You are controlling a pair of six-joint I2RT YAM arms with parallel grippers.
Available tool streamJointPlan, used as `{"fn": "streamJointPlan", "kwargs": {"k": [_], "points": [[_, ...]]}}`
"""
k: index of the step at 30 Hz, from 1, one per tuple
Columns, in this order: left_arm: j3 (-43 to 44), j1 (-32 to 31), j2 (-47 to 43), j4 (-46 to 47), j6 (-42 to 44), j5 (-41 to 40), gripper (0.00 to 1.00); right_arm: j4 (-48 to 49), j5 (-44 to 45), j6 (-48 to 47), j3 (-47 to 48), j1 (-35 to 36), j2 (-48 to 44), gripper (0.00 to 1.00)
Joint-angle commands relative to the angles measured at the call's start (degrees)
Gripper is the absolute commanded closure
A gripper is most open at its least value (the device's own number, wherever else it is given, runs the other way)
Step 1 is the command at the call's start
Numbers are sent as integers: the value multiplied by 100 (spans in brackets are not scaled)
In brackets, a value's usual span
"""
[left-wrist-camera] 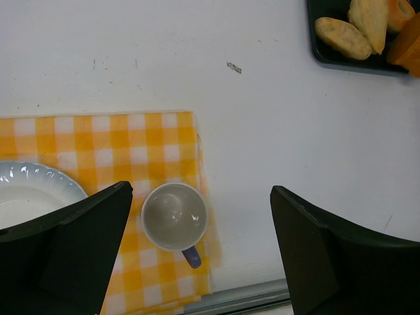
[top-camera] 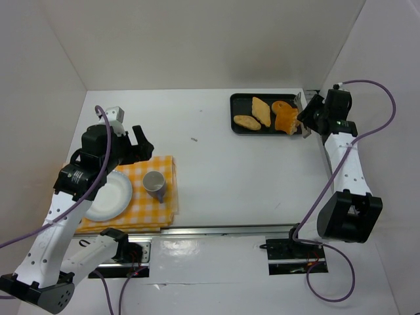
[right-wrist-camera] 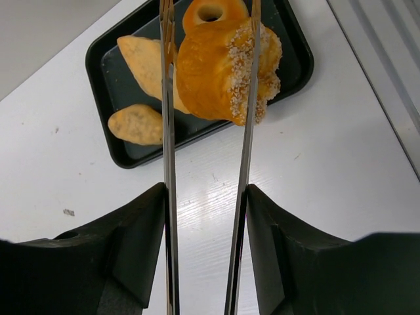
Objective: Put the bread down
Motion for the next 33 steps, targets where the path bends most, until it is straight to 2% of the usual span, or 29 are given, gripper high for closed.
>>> {"fn": "streamJointPlan", "kwargs": {"k": [1,4,21,23,26,27,28,31,33], "points": [[84,32,-40,250,13,68,0,135,-87,37,-113,-93,-56,42],[84,32,-40,250,13,68,0,197,-245,90,-183,-154,58,39],[-74,32,-40,250,13,68,0,698,-1000,143,-518,-260,647,41],[-74,32,-40,250,-40,68,0,698,-1053,90,-465,-260,718,45],[-74,32,-40,250,-40,68,0,768,-1053,90,-404,-260,586,65],[-74,32,-93,250,-40,68,0,769,-1001,90,-404,-260,447,76],[-74,32,-93,250,-40,68,0,769,-1001,142,-404,-260,384,82],[57,32,-93,250,-40,68,0,769,-1062,143,-351,-260,86,97],[198,32,-93,189,13,-2,0,769,-1176,143,-194,-207,-46,100]]}}
